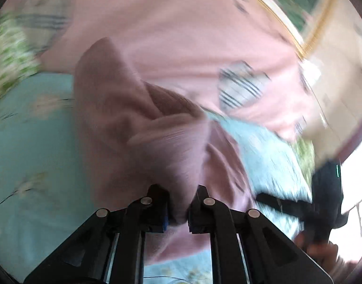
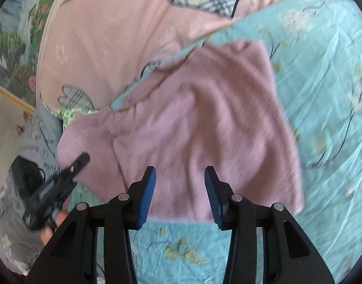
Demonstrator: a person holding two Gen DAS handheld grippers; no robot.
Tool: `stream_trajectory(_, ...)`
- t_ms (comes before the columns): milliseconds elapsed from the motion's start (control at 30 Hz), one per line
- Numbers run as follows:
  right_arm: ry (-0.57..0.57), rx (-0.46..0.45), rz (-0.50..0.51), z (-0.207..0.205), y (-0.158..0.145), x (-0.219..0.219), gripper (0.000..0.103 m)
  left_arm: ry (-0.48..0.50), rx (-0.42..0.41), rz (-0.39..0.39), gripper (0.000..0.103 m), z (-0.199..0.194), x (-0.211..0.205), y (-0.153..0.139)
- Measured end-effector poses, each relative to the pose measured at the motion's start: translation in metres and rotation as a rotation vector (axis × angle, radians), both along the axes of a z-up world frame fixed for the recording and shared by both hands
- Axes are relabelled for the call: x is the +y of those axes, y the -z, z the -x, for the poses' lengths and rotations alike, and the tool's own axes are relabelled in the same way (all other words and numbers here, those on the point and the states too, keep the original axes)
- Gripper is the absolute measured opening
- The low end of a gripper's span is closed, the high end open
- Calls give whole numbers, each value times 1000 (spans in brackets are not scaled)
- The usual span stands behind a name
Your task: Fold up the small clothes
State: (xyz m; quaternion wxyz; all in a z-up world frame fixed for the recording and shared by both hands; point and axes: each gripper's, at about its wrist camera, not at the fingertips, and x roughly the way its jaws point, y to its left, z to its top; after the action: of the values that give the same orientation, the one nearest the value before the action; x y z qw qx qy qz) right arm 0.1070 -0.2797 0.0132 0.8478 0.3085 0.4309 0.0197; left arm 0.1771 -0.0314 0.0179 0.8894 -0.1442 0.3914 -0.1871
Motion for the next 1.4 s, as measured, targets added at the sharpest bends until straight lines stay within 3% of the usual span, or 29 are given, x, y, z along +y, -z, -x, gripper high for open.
stream_trajectory(100, 18, -19, -11, -10, -8, -19, 45, 97, 34, -60, 9, -4, -38, 24)
stream_trajectory(233, -38, -6, -37, -41, -9, -26, 46, 158, 74, -138, 9, -2, -58, 51)
stream_trajectory(467, -164, 25, -98, -111, 4, -8, 46, 144, 75, -115, 9, 0, -46, 44)
stream_trajectory(633, -235, 105, -148, -153, 31, 14, 46, 131, 77, -111, 9, 0, -44, 44)
stream_trajectory(700, -275, 86, -175, -160, 34, 27, 40, 130, 75, -117, 9, 3, -44, 43)
stream_trajectory(733, -294, 78, -168, -162, 34, 32, 25, 130, 71, -121, 9, 3, -45, 40)
stream_trajectory(767, -316, 75, -154, -164, 32, 38, 18, 132, 66, -125, 9, 3, -46, 35)
stream_trajectory(967, -266, -59, -125, -139, -15, 18, 16, 217, -27, -94, 9, 12, -70, -7)
stream_trajectory(1100, -201, -111, -76, -108, -41, -22, 16, 314, -36, -113, 9, 12, -111, -4)
stream_trajectory(1400, -54, 28, -17, -76, 20, -91, 15, 421, 65, -202, 10, 12, -174, 58)
